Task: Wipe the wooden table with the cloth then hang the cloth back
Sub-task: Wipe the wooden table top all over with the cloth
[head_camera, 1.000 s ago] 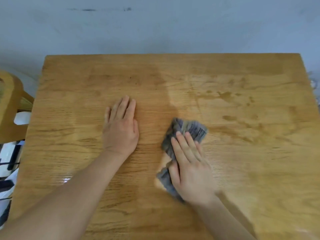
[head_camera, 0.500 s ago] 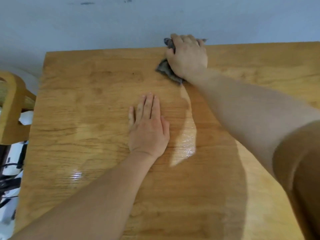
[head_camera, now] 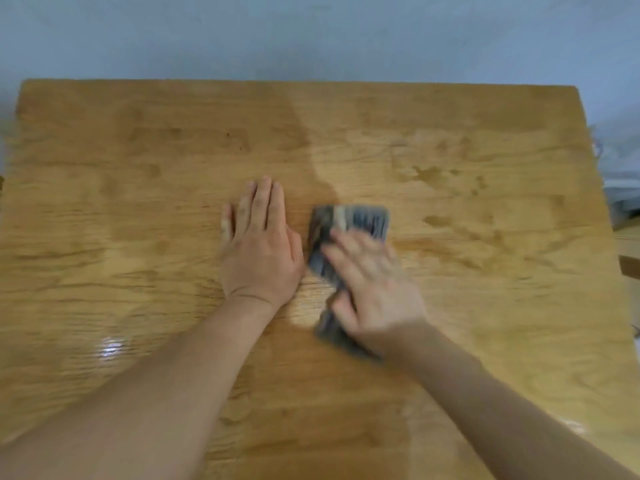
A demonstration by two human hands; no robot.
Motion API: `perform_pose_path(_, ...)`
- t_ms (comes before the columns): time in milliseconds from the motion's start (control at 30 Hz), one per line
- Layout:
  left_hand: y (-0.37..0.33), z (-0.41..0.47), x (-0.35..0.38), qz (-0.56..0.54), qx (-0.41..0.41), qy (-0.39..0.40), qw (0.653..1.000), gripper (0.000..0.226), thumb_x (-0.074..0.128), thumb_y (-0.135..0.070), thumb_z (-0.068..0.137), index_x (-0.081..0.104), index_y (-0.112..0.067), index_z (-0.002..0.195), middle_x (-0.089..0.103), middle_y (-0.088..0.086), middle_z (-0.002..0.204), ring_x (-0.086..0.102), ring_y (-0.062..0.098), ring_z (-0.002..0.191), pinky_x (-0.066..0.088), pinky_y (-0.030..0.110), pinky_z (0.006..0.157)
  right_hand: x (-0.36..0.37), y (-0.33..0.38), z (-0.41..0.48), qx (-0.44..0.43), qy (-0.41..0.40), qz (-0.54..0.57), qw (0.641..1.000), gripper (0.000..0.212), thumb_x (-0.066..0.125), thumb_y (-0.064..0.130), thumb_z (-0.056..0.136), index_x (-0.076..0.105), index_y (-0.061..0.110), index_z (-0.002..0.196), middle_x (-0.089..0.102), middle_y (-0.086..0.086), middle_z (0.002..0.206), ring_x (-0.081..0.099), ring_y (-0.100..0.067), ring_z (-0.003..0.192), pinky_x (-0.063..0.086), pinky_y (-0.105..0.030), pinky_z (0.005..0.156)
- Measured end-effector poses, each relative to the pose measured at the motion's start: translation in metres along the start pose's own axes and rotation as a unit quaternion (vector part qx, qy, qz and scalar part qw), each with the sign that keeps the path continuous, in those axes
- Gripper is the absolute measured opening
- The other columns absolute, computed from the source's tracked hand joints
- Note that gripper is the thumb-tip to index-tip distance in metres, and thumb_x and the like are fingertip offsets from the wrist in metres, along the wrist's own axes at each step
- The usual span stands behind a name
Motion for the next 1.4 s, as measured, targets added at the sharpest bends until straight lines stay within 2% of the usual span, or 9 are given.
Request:
perform_pose_path(167, -0.001, -0.002, 0.003, 0.019, -0.001, 0.011, 1.0, 0.061, 0.018, -0.032, 0.092, 0.021, -0.013, 0.15, 0.02, 0.003, 0.158, 0.011, 0.019, 0.146, 0.008, 0.044, 0.118, -0.022, -0.07, 0.17, 0.09, -0.022, -0.037, 0.995, 0.059, 0.035, 0.036, 0.09, 0.042, 0.012, 0.143, 0.039, -0.011, 0.152, 0.034, -0.03, 0.14, 0.024, -0.044, 0.114)
perform_pose_path(300, 0.003, 0.0, 0.003, 0.02, -0.006, 0.009, 1.0, 0.06, 0.019, -0.031, 0.092, 0.02, -0.014, 0.15, 0.019, 0.002, 0.158, 0.01, 0.018, 0.146, 0.007, 0.043, 0.119, -0.021, -0.074, 0.231, 0.132, -0.015, -0.039, 0.99, 0.066, 0.022, 0.039, 0.082, 0.045, 0.015, 0.139, 0.055, -0.009, 0.135, 0.046, -0.029, 0.128, 0.029, -0.042, 0.11)
perform_pose_path(433, 0.002, -0.005, 0.001, 0.012, -0.001, 0.003, 1.0, 0.06, 0.02, -0.03, 0.091, 0.024, -0.012, 0.148, 0.024, 0.004, 0.156, 0.015, 0.019, 0.145, 0.01, 0.045, 0.118, -0.004, -0.036, 0.137, 0.059, -0.038, -0.017, 0.997, 0.059, 0.035, 0.029, 0.09, 0.041, 0.01, 0.145, 0.036, -0.012, 0.154, 0.028, -0.03, 0.144, 0.023, -0.045, 0.118)
perform_pose_path(567, 0.003, -0.002, 0.0, 0.002, -0.002, -0.002, 1.0, 0.06, 0.022, -0.029, 0.09, 0.028, -0.011, 0.147, 0.027, 0.005, 0.155, 0.018, 0.02, 0.144, 0.013, 0.047, 0.117, 0.004, -0.001, -0.023, -0.027, 0.054, -0.041, 0.997, 0.06, 0.042, 0.027, 0.091, 0.036, 0.011, 0.148, 0.028, -0.009, 0.158, 0.017, -0.024, 0.149, 0.021, -0.043, 0.119)
perform_pose_path(667, 0.0, -0.002, 0.0, 0.001, -0.001, -0.001, 1.0, 0.059, 0.023, -0.028, 0.09, 0.029, -0.01, 0.146, 0.028, 0.006, 0.154, 0.018, 0.022, 0.144, 0.014, 0.048, 0.117, 0.002, -0.014, -0.052, -0.066, 0.092, -0.036, 0.993, 0.059, 0.043, 0.029, 0.091, 0.039, 0.012, 0.147, 0.032, -0.007, 0.156, 0.021, -0.022, 0.148, 0.024, -0.042, 0.118)
perform_pose_path(867, -0.002, -0.001, 0.0, 0.019, -0.003, 0.001, 1.0, 0.06, 0.022, -0.028, 0.09, 0.025, -0.011, 0.147, 0.026, 0.007, 0.155, 0.017, 0.022, 0.144, 0.013, 0.047, 0.117, -0.015, -0.073, 0.112, 0.006, 0.013, -0.035, 0.999, 0.061, 0.034, 0.032, 0.09, 0.038, 0.009, 0.146, 0.032, -0.012, 0.156, 0.028, -0.03, 0.144, 0.026, -0.05, 0.115)
perform_pose_path(1033, 0.001, 0.0, 0.001, 0.014, -0.007, -0.015, 1.0, 0.058, 0.023, -0.028, 0.091, 0.028, -0.012, 0.146, 0.028, 0.005, 0.154, 0.018, 0.021, 0.143, 0.011, 0.045, 0.118, -0.032, -0.106, 0.221, 0.122, -0.022, -0.029, 0.992, 0.072, 0.018, 0.041, 0.082, 0.039, 0.015, 0.145, 0.046, -0.007, 0.147, 0.038, -0.026, 0.137, 0.026, -0.042, 0.115)
perform_pose_path(1200, 0.002, -0.002, 0.0, 0.006, 0.004, -0.018, 1.0, 0.059, 0.025, -0.028, 0.089, 0.03, -0.011, 0.145, 0.03, 0.007, 0.153, 0.021, 0.023, 0.143, 0.014, 0.046, 0.117, -0.011, -0.054, 0.121, 0.077, -0.063, -0.022, 0.995, 0.058, 0.034, 0.029, 0.09, 0.043, 0.009, 0.144, 0.04, -0.015, 0.151, 0.031, -0.033, 0.142, 0.025, -0.048, 0.116)
perform_pose_path(1400, 0.001, -0.004, -0.001, -0.008, 0.004, -0.017, 1.0, 0.058, 0.025, -0.029, 0.09, 0.031, -0.01, 0.145, 0.031, 0.008, 0.153, 0.021, 0.023, 0.143, 0.014, 0.047, 0.116, 0.006, -0.002, -0.08, 0.04, 0.03, -0.021, 0.999, 0.054, 0.042, 0.023, 0.092, 0.041, 0.022, 0.146, 0.031, -0.006, 0.157, 0.018, -0.021, 0.148, 0.029, -0.045, 0.116)
Point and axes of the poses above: each hand's wrist, its own z-axis towards the middle knuckle, its own x-axis out of the palm, y = z × x, the point moved 6 cm from there along z, towards the middle knuckle
